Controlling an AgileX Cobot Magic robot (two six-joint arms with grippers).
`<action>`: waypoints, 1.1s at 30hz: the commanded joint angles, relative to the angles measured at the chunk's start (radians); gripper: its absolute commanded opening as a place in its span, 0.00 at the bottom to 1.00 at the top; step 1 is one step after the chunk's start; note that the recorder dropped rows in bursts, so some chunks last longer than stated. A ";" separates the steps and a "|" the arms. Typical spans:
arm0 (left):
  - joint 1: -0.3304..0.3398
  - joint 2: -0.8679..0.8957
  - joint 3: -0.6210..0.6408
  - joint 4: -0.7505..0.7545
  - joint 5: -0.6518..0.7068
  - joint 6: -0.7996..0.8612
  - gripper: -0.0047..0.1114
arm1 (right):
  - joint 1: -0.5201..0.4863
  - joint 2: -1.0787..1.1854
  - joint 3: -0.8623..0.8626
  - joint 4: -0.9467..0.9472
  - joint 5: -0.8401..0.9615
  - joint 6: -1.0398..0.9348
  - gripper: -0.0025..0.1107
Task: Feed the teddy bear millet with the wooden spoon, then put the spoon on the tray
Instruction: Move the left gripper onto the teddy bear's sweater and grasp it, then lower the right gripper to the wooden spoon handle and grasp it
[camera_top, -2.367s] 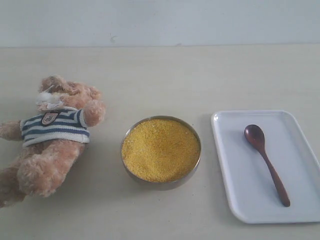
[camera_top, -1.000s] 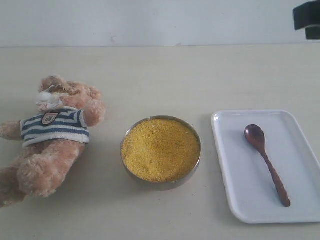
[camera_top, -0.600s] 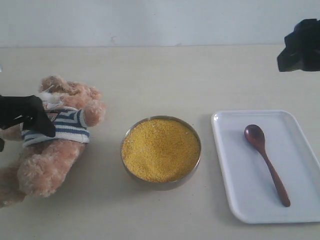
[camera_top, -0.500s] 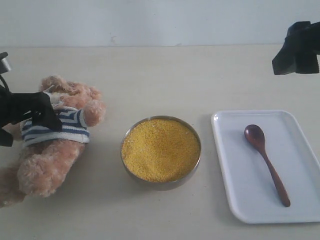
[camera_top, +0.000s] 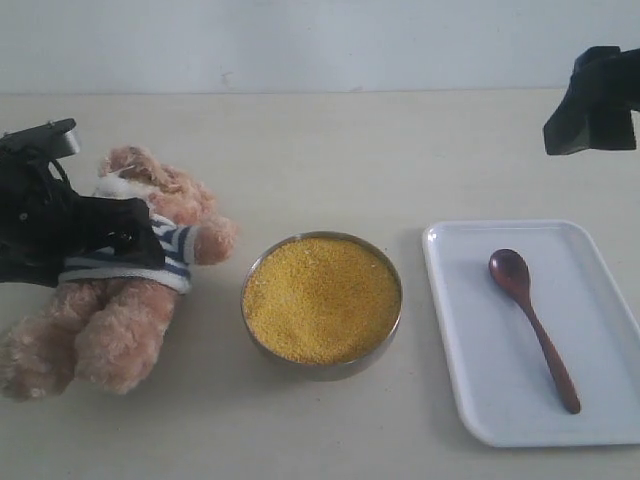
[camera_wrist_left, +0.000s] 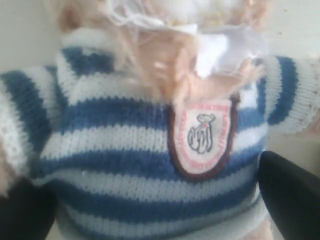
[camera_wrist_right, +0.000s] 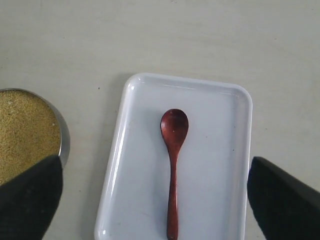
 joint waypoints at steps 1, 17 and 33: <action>-0.017 0.004 -0.008 -0.009 0.001 -0.023 0.98 | 0.001 0.002 -0.006 -0.002 -0.005 0.004 0.83; -0.090 0.170 -0.044 0.158 0.036 -0.158 0.98 | 0.001 0.001 -0.006 0.002 -0.003 0.004 0.83; -0.104 -0.013 -0.044 0.276 0.101 -0.099 0.07 | 0.001 0.026 0.029 0.046 0.052 -0.081 0.62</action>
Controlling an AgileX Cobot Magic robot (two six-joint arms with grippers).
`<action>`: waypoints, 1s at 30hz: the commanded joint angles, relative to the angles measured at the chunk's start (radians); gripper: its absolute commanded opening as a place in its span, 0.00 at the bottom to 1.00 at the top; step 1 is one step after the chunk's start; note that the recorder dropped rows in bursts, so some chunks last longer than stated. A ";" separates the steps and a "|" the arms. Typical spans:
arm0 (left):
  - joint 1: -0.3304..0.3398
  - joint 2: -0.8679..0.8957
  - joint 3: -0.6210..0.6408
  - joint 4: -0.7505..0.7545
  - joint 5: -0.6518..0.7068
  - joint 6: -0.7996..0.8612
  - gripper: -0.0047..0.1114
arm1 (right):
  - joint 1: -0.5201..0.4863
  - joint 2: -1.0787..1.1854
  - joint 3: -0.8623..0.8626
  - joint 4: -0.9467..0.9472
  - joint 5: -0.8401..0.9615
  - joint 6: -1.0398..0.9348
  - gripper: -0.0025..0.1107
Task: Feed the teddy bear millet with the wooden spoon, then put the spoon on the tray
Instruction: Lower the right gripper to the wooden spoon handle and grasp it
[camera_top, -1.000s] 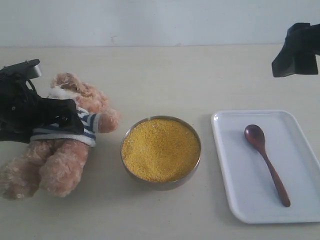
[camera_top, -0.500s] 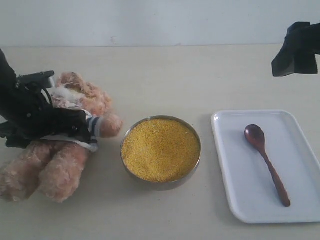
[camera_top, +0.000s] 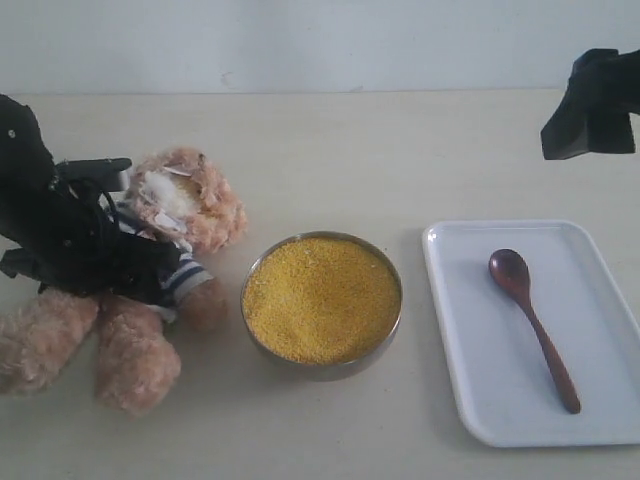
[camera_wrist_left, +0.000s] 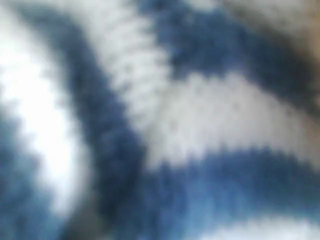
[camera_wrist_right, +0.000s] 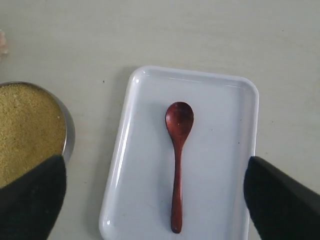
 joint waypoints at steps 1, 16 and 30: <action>0.000 -0.160 0.007 0.049 0.066 0.050 0.07 | 0.001 0.038 0.046 0.042 0.039 -0.095 0.55; 0.000 -0.238 0.007 -0.102 0.145 0.196 0.07 | 0.032 0.418 0.224 0.017 -0.181 -0.100 0.52; 0.000 -0.238 0.007 -0.102 0.143 0.196 0.07 | 0.032 0.516 0.336 -0.170 -0.434 0.063 0.52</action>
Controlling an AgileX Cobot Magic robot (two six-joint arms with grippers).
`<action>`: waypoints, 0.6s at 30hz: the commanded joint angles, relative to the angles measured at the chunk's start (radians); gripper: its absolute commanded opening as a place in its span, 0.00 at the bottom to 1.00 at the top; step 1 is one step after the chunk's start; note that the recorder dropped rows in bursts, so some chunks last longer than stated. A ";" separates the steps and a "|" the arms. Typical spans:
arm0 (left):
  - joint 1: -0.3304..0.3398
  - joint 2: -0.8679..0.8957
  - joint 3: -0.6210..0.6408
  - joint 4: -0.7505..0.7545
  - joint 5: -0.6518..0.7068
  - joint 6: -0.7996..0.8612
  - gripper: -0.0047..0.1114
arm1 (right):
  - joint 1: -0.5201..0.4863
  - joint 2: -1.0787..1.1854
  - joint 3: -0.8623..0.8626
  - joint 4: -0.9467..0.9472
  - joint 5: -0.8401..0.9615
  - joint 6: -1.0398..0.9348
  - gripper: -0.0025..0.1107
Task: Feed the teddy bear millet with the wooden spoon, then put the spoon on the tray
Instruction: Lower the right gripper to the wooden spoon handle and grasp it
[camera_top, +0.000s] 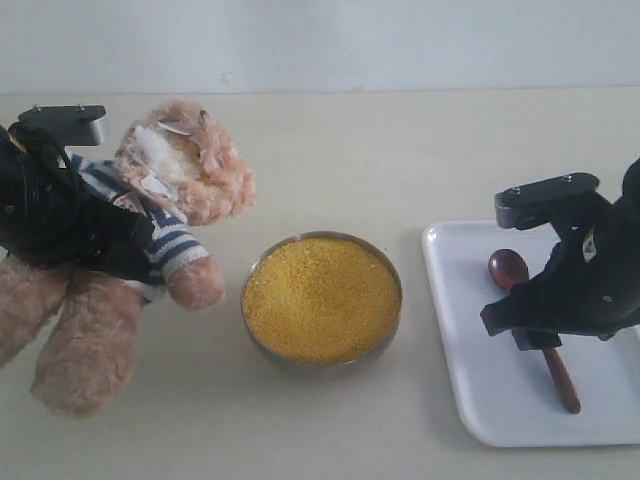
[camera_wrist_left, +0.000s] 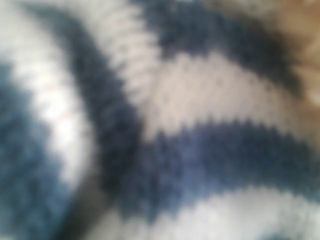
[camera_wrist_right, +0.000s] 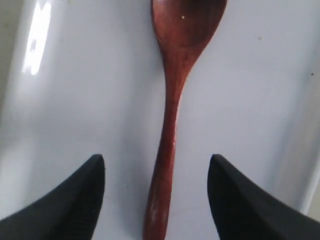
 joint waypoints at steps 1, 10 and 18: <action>0.000 -0.011 0.000 -0.012 0.003 0.015 0.07 | 0.001 0.056 0.006 -0.059 -0.042 0.040 0.52; 0.000 -0.011 0.000 -0.012 0.003 0.015 0.07 | 0.001 0.136 0.006 -0.059 -0.080 0.044 0.24; 0.000 -0.011 0.000 -0.012 0.003 0.015 0.07 | 0.001 0.114 -0.010 -0.057 -0.042 0.025 0.02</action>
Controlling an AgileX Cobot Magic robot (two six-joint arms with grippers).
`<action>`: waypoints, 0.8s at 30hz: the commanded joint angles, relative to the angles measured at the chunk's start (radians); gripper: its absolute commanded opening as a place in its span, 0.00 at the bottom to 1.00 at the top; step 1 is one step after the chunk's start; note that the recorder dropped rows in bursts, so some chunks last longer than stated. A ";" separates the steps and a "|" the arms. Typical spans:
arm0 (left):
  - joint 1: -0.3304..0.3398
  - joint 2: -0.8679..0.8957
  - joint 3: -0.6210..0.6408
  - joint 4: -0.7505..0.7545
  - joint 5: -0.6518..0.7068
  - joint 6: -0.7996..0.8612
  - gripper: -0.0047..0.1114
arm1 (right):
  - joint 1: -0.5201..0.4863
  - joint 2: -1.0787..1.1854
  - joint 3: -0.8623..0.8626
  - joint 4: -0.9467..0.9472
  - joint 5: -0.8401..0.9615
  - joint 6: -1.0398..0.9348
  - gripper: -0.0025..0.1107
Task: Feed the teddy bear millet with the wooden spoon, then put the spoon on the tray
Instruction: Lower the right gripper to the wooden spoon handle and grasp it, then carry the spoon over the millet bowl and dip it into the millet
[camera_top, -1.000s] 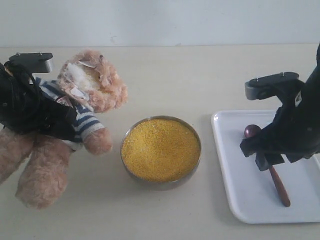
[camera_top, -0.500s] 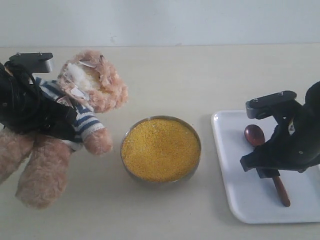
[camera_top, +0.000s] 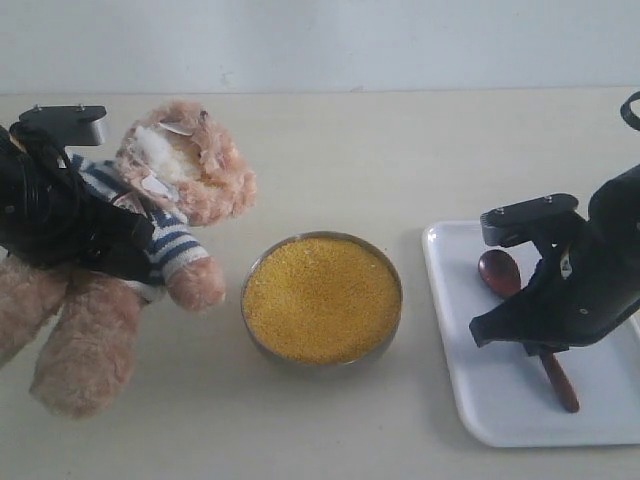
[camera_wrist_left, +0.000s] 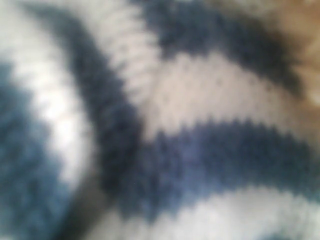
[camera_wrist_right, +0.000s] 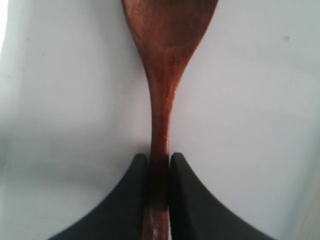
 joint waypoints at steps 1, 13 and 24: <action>0.000 -0.011 0.000 -0.012 0.003 0.008 0.07 | 0.001 -0.023 -0.023 -0.008 0.067 -0.053 0.02; 0.000 -0.011 0.000 -0.012 0.003 0.011 0.07 | 0.259 -0.305 -0.278 -0.177 0.565 -0.373 0.02; 0.000 -0.011 0.000 -0.012 0.007 0.023 0.07 | 0.759 -0.055 -0.414 -0.622 0.777 -0.351 0.02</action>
